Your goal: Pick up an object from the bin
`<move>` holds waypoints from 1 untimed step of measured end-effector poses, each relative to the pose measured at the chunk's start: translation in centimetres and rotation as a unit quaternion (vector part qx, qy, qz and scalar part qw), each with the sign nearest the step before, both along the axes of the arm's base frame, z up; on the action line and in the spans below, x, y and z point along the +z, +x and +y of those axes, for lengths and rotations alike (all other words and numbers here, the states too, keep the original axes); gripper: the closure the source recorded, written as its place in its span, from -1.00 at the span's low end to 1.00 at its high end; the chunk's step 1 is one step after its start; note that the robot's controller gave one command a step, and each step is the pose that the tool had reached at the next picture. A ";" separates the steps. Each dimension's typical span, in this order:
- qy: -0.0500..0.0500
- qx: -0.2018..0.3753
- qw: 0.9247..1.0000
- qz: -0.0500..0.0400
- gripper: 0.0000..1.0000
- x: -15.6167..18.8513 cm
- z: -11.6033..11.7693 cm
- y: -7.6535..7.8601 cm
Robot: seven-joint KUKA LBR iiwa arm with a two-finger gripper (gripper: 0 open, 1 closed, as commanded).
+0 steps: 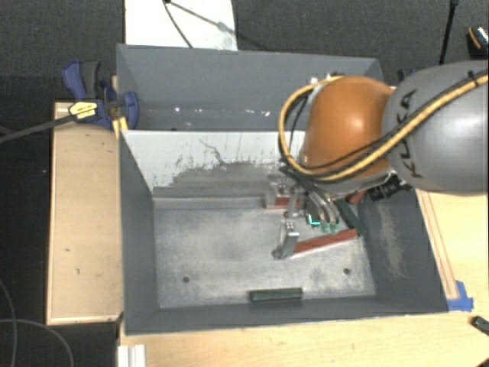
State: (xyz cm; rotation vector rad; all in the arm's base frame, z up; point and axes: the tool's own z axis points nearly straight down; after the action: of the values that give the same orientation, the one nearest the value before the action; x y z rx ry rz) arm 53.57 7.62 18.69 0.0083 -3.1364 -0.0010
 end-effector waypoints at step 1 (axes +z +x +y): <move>-0.001 0.058 0.998 0.000 -1.00 -12.1 -9.0 1.3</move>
Offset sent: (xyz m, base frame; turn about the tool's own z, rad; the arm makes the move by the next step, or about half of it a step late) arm 0.0139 -0.0864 -0.1169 -0.1215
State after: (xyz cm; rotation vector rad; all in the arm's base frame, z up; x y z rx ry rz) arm 54.83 -1.41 6.62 0.1903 -3.1308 0.0026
